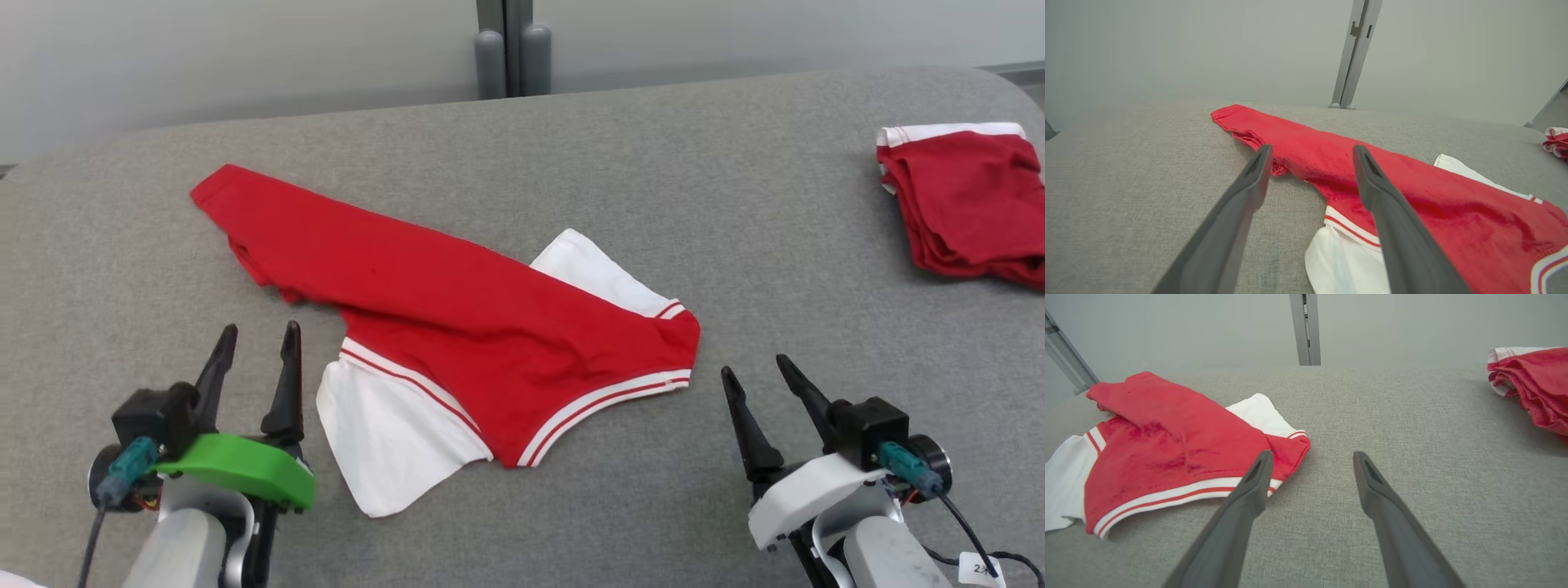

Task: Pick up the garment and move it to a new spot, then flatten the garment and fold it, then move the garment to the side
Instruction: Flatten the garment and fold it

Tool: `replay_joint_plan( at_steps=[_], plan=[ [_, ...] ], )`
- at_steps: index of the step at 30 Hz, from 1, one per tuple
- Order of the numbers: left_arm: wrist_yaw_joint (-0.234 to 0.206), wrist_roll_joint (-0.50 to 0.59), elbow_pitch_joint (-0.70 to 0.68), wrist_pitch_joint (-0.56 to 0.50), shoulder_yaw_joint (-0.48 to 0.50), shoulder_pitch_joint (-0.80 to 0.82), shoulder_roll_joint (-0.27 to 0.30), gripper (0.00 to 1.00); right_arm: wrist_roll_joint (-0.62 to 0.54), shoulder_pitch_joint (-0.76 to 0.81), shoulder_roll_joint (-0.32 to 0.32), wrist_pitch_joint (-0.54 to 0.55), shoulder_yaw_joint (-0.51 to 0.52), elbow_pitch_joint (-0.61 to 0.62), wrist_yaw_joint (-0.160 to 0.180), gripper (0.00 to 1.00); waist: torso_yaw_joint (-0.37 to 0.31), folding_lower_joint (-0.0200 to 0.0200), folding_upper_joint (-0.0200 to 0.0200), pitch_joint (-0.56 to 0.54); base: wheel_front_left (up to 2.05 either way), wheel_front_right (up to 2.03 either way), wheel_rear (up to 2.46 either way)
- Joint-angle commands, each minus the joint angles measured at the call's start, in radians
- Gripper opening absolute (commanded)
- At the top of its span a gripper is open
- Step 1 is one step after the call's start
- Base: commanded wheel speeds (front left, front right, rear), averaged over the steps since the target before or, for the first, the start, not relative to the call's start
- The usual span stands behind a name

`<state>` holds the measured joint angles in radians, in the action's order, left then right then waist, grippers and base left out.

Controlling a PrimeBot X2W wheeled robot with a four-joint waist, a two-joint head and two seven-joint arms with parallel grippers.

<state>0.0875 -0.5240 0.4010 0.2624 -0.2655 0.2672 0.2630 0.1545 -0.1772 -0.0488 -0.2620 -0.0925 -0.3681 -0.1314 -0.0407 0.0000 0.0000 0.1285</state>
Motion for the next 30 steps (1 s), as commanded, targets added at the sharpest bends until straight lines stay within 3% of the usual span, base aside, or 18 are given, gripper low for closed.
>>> replay_joint_plan(
  at_steps=[1,11,21,22,23,24,25,30],
  plan=[
    [-0.008,0.019,-0.021,0.003,0.012,-0.034,-0.013,1.0,-0.005,0.008,-0.003,-0.004,-0.01,-0.02,0.002,1.0,0.032,0.0,0.0,-0.014,0.0,0.0,0.0],
    [0.002,0.084,-0.11,0.002,0.04,-0.112,-0.117,1.0,-0.007,-0.091,-0.004,-0.004,-0.035,-0.244,0.002,1.0,0.117,0.0,0.0,0.005,0.0,0.0,0.0],
    [0.024,0.119,-0.117,0.002,0.068,-0.123,-0.156,1.0,0.077,-0.195,-0.004,-0.004,-0.064,-0.364,0.002,0.97,0.161,0.0,0.0,0.026,0.0,0.0,0.0],
    [0.025,0.12,-0.118,0.002,0.071,-0.123,-0.159,1.0,0.077,-0.203,-0.004,-0.004,-0.065,-0.369,0.002,0.64,0.163,0.0,0.0,0.027,0.0,0.0,0.0],
    [0.026,0.124,-0.122,0.002,0.077,-0.124,-0.162,1.0,0.079,-0.212,-0.004,-0.004,-0.067,-0.375,0.002,0.42,0.165,0.0,0.0,0.029,0.0,0.0,0.0],
    [0.026,0.126,-0.124,0.002,0.08,-0.126,-0.165,1.0,0.082,-0.218,-0.004,-0.004,-0.069,-0.381,0.002,0.27,0.166,0.0,0.0,0.03,0.0,0.0,0.0],
    [0.027,0.128,-0.124,0.002,0.083,-0.128,-0.167,1.0,0.084,-0.223,-0.004,-0.004,-0.075,-0.388,0.002,0.0,0.167,0.0,0.0,0.032,0.0,0.0,0.0],
    [0.035,0.136,-0.131,0.002,0.099,-0.132,-0.174,1.0,0.047,-0.27,-0.003,-0.004,-0.088,-0.438,0.002,0.0,0.166,0.0,0.0,0.039,0.0,0.0,0.0]
  ],
)
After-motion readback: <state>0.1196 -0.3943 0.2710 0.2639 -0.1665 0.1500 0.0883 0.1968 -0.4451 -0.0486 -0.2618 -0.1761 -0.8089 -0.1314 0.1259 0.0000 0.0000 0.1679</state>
